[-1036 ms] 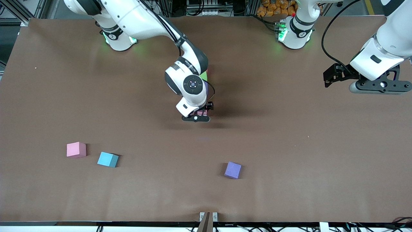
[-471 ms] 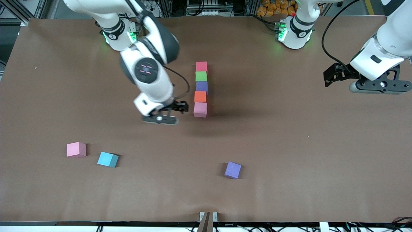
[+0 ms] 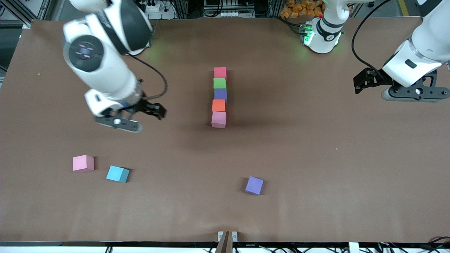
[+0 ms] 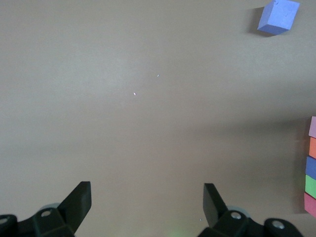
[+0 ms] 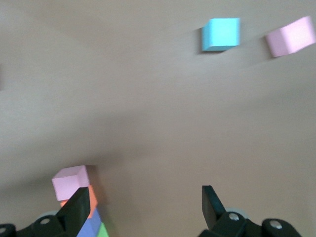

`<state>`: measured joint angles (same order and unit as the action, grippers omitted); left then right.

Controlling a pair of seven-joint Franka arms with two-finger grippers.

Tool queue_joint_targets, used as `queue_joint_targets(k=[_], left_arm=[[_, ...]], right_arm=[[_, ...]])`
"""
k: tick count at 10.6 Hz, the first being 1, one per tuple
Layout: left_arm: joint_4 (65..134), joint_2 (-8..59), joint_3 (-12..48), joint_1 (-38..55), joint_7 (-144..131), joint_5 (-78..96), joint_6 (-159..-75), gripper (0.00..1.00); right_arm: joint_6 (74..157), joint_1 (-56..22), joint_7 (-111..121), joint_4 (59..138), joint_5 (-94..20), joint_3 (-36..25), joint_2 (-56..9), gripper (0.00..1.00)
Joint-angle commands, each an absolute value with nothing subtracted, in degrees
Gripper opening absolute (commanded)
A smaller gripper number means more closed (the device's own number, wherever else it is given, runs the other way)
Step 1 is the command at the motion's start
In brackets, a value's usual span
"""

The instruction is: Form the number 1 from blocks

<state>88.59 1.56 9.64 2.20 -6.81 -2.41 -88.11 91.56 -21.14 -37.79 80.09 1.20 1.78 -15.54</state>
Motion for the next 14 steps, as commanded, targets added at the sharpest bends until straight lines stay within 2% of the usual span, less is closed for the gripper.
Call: queue_joint_targets(k=[1, 5, 9, 14], left_arm=[[87.6, 1.2, 9.8, 1.8, -5.8, -1.1, -86.5, 1.00], [87.6, 1.2, 9.8, 1.9, -5.9, -1.7, -86.3, 1.00], [87.4, 1.3, 9.8, 1.9, -5.6, -1.8, -86.3, 1.00], [87.5, 1.3, 9.8, 1.9, -5.6, -1.8, -86.3, 1.00]], right_arm=[[88.8, -15.0, -32.9, 78.5, 1.3, 2.0, -11.4, 1.00], [88.5, -2.0, -10.4, 82.3, 1.0, 3.1, -3.5, 1.00], [88.4, -1.7, -2.1, 86.7, 1.0, -4.6, 0.6, 1.00], [87.7, -0.2, 0.4, 86.7, 0.5, -6.4, 2.2, 1.00]])
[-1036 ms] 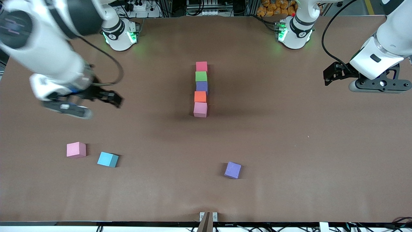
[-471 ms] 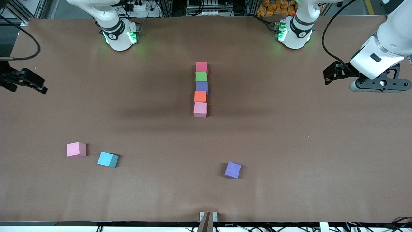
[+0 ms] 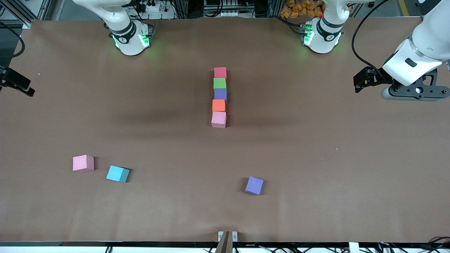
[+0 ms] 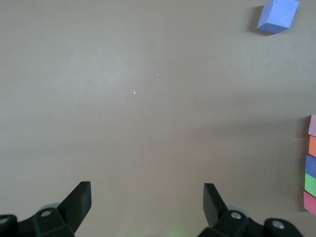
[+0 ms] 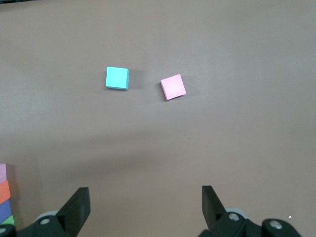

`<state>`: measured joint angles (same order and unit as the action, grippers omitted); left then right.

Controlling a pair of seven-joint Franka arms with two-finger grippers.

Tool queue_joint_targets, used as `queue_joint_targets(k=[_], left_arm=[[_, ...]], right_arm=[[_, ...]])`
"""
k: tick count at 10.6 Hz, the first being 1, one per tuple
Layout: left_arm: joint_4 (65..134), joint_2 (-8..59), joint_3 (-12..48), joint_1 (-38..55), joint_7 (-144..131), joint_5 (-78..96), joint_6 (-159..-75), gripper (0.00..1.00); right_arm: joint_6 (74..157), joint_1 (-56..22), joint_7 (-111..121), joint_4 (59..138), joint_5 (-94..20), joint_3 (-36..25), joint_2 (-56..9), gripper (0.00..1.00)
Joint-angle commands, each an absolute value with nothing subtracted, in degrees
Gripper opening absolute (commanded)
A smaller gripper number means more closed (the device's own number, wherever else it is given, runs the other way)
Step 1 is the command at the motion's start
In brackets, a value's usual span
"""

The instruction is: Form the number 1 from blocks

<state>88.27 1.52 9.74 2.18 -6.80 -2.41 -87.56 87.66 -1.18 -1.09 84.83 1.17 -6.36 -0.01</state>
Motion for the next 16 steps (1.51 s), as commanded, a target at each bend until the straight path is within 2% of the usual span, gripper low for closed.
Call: queue_joint_targets(k=[1, 3, 5, 8, 11, 16], left_arm=[[87.5, 1.3, 9.8, 1.9, -5.6, -1.8, -86.3, 1.00], [87.5, 1.3, 9.8, 1.9, -5.6, -1.8, -86.3, 1.00], [87.5, 1.3, 9.8, 1.9, -5.6, -1.8, -86.3, 1.00], [87.5, 1.4, 9.8, 2.0, -5.6, -1.8, -86.3, 1.00], [87.5, 1.3, 9.8, 2.0, -5.6, -1.8, -86.3, 1.00], [87.6, 1.4, 9.8, 1.9, -5.6, -1.8, -86.3, 1.00]], right_arm=[[87.5, -0.1, 0.5, 86.8, 0.5, -6.4, 2.5, 1.00], [87.0, 0.0, 0.5, 86.8, 0.5, -6.4, 2.6, 1.00], [87.5, 0.9, 0.5, 90.2, 0.4, -6.2, 4.6, 1.00], [86.9, 1.3, 0.5, 90.1, -1.1, -5.7, 4.7, 1.00], [86.1, 2.6, -0.1, 89.2, -0.5, -2.2, 4.6, 1.00], [86.7, 4.4, 0.5, 89.4, -0.6, -1.2, 4.0, 1.00]])
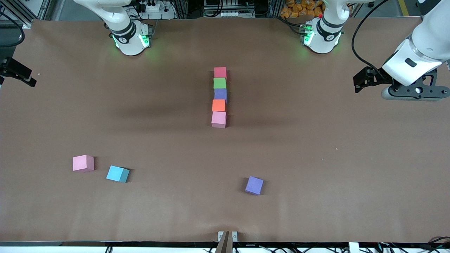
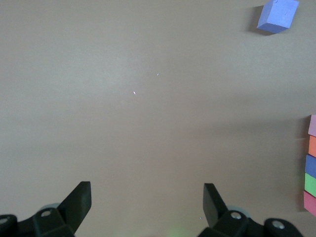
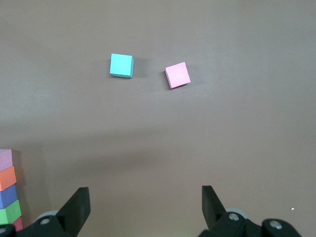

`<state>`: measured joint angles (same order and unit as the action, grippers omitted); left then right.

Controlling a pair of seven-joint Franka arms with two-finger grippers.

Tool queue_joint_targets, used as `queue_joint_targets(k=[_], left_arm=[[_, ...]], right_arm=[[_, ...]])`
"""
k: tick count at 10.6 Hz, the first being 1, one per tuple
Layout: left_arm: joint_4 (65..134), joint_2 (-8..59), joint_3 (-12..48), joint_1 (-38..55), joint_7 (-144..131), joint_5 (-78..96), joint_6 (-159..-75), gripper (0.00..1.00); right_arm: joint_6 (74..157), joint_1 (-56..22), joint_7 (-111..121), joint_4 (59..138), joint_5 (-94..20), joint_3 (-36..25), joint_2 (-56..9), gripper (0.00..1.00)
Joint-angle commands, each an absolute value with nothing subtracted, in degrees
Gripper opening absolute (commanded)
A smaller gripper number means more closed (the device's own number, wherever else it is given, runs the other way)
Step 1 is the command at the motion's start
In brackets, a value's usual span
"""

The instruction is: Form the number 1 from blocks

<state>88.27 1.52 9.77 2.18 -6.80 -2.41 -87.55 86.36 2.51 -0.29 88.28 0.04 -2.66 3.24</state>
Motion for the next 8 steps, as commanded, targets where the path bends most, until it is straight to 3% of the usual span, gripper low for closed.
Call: queue_joint_targets(k=[1, 8], left_arm=[[87.6, 1.4, 9.8, 1.9, -5.6, -1.8, -86.3, 1.00], [87.7, 1.4, 9.8, 1.9, -5.6, -1.8, -86.3, 1.00]], right_arm=[[86.7, 4.0, 0.5, 89.4, -0.5, -1.2, 4.0, 1.00], [86.7, 3.5, 0.3, 88.9, -0.4, -1.2, 2.4, 1.00]])
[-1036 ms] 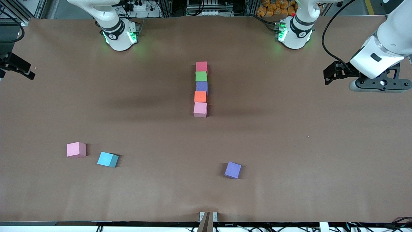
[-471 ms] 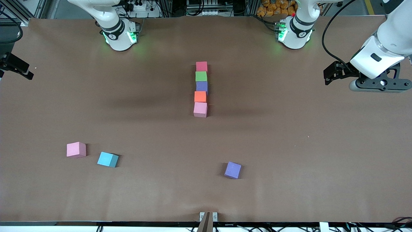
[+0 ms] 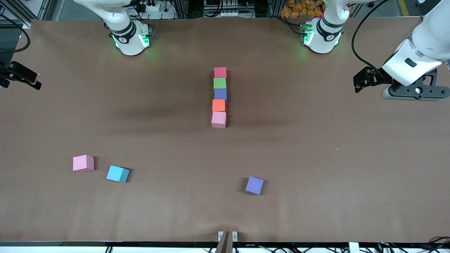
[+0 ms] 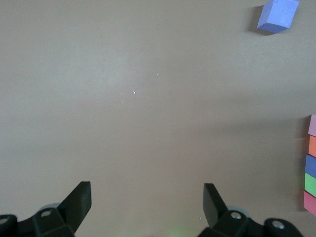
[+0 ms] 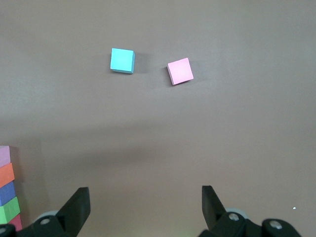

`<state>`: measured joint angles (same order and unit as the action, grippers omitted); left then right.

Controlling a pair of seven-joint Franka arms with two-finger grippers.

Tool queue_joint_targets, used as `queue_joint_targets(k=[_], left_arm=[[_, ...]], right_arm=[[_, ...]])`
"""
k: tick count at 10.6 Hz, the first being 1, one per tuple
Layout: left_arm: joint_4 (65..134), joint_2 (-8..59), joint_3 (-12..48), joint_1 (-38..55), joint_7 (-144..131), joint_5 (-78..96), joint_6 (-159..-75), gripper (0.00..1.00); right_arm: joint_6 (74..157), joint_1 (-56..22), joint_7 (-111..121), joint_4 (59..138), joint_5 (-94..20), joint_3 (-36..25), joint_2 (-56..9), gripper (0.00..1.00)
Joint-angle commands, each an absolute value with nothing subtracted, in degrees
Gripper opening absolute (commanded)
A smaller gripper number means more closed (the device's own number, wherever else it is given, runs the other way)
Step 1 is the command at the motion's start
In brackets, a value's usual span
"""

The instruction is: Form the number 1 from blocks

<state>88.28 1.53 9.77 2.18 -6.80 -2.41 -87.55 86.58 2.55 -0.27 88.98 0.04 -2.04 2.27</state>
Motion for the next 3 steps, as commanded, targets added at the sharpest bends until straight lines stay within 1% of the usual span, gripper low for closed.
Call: queue_joint_targets(k=[1, 3], left_arm=[[87.7, 1.4, 9.8, 1.9, -5.6, -1.8, -86.3, 1.00], [87.8, 1.4, 9.8, 1.9, -5.6, -1.8, -86.3, 1.00]], right_arm=[[86.7, 3.4, 0.1, 88.9, -0.4, -1.2, 2.4, 1.00], [86.8, 3.5, 0.0, 88.9, -0.2, -1.2, 1.9, 1.00]])
